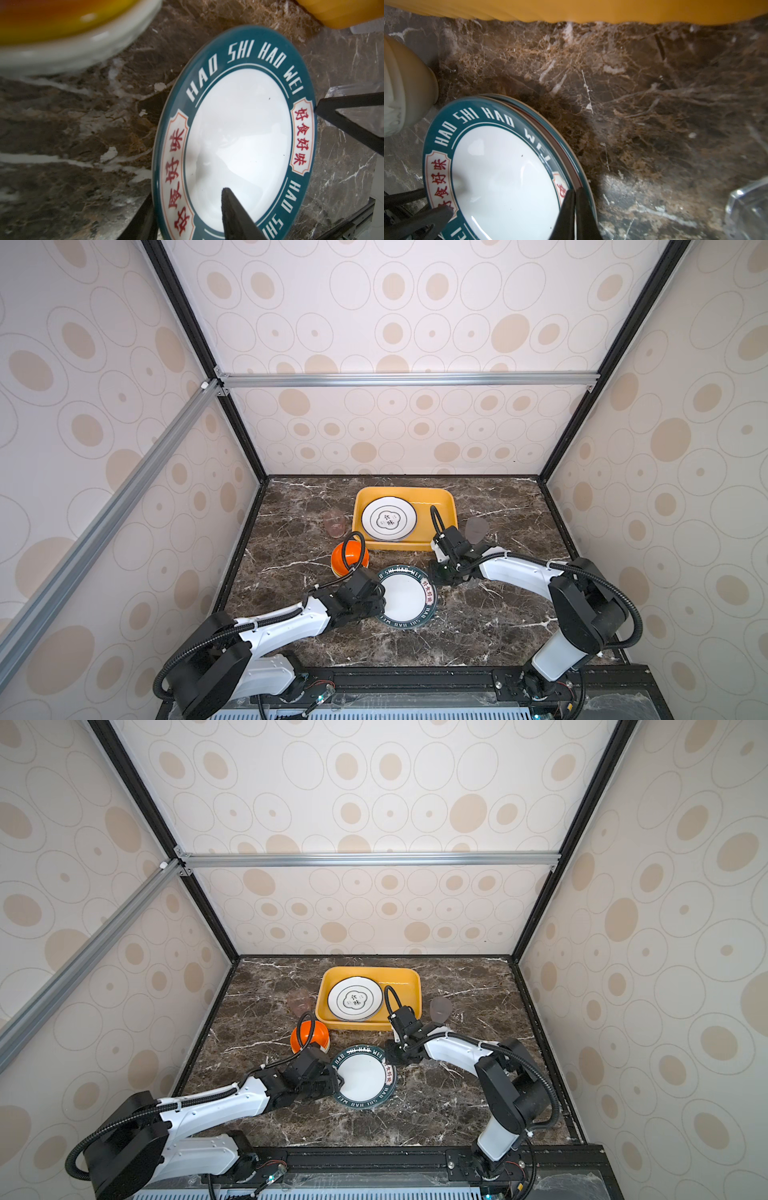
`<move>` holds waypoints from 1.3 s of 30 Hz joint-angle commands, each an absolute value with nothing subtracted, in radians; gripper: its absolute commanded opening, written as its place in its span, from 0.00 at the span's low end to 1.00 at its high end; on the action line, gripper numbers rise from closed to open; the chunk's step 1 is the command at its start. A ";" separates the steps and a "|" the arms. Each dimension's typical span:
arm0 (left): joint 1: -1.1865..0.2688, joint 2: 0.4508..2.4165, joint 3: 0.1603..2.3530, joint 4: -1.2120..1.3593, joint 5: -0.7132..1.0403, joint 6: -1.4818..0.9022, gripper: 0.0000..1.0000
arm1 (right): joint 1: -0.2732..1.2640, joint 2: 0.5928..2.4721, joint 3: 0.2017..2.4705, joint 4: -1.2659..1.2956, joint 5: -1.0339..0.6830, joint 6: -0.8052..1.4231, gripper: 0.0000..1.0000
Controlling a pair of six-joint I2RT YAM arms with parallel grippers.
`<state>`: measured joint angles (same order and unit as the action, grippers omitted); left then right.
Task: Place the mixed dishes into the plastic bin
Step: 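Close both grippers on opposite rims of the HAO SHI HAO WEI plate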
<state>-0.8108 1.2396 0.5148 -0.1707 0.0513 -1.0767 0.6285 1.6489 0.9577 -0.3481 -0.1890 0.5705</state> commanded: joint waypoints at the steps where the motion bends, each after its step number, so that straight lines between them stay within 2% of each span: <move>1: -0.816 1.222 0.520 -0.189 0.030 -1.083 0.47 | 0.641 1.676 0.939 -0.350 -0.218 0.573 0.07; 7: -0.815 1.209 0.517 -0.208 0.019 -1.083 0.47 | 0.641 1.688 0.941 -0.346 -0.225 0.575 0.09; 18: -0.807 1.174 0.494 -0.220 0.012 -1.092 0.40 | 0.641 1.700 0.951 -0.344 -0.230 0.575 0.09; 33: -0.805 1.135 0.483 -0.227 0.014 -1.102 0.16 | 0.644 1.692 0.948 -0.341 -0.225 0.578 0.09; 35: -0.805 1.128 0.482 -0.229 0.013 -1.104 0.15 | 0.644 1.687 0.947 -0.342 -0.224 0.579 0.09; 39: -0.804 1.111 0.481 -0.231 0.018 -1.109 0.07 | 0.644 1.671 0.948 -0.351 -0.218 0.578 0.13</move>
